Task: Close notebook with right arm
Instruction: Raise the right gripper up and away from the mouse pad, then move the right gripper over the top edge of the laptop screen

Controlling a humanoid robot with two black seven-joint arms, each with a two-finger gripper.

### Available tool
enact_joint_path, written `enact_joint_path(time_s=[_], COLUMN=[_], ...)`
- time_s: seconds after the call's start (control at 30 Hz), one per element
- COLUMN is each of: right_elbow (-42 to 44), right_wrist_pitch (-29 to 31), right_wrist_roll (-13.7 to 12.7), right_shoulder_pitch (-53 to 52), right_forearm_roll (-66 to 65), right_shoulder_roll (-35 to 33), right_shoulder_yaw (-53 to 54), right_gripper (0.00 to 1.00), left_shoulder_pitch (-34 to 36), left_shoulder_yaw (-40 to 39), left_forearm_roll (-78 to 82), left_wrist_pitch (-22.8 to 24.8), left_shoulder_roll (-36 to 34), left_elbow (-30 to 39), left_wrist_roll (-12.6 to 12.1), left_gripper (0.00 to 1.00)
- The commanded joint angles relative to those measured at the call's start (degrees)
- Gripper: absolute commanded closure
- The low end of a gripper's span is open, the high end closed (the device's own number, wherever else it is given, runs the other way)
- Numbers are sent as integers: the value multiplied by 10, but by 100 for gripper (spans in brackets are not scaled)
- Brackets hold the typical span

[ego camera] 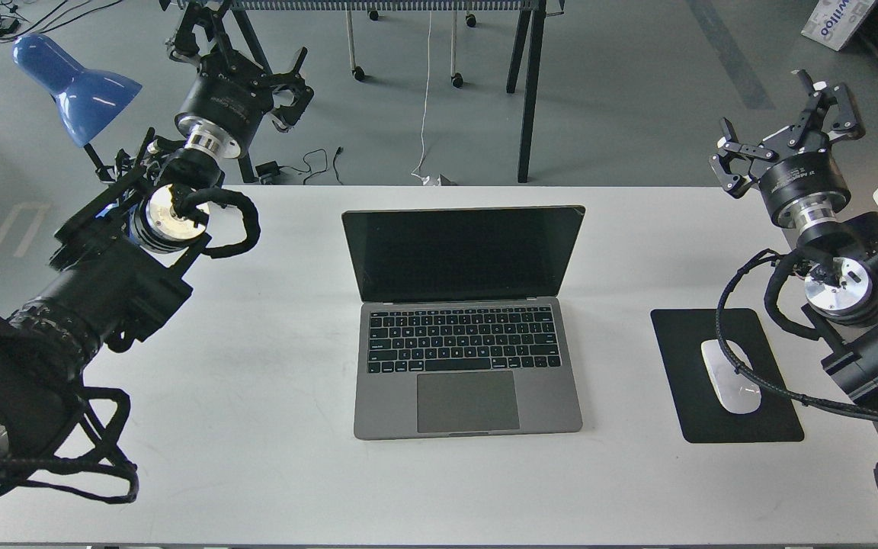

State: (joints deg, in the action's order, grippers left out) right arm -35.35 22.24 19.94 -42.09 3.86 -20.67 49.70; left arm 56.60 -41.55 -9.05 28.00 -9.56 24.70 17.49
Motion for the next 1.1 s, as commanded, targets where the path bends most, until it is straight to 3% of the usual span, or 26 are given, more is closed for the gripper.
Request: enact_joint_path(time_s=[0.0,0.23,0.63,0.83,1.07], right_elbow=[-1,-2,-10,-10,-3], right_wrist_pitch=[0,0,-6,-7,-7], right_wrist_roll=[0,-2,-3,-42,-47], right_shoulder_pitch=[-8,-32,-207,-257,-268], right_forearm_roll=[-1,-27,-149,-228,-307], right_shoulder_roll=[5,-1,-32,-15,27], right_shoulder_yaw=[-1,-32,-363,-451,-466], right_gripper=[0,0,0,0,0], left_shoulder_pitch=[0,-1,-3,-3,-3], left_shoulder_yaw=[0,1,2,3,7], left_forearm_roll=[0,1,1,1,1], left_wrist_pitch=[0,0,0,0,0], left_shoulder_roll=[1,1,2,2,2], left_elbow=[0,-1,-1,-1,0], left_wrist_roll=[0,0,-1,-1,-1], left_gripper=[0,0,0,0,0])
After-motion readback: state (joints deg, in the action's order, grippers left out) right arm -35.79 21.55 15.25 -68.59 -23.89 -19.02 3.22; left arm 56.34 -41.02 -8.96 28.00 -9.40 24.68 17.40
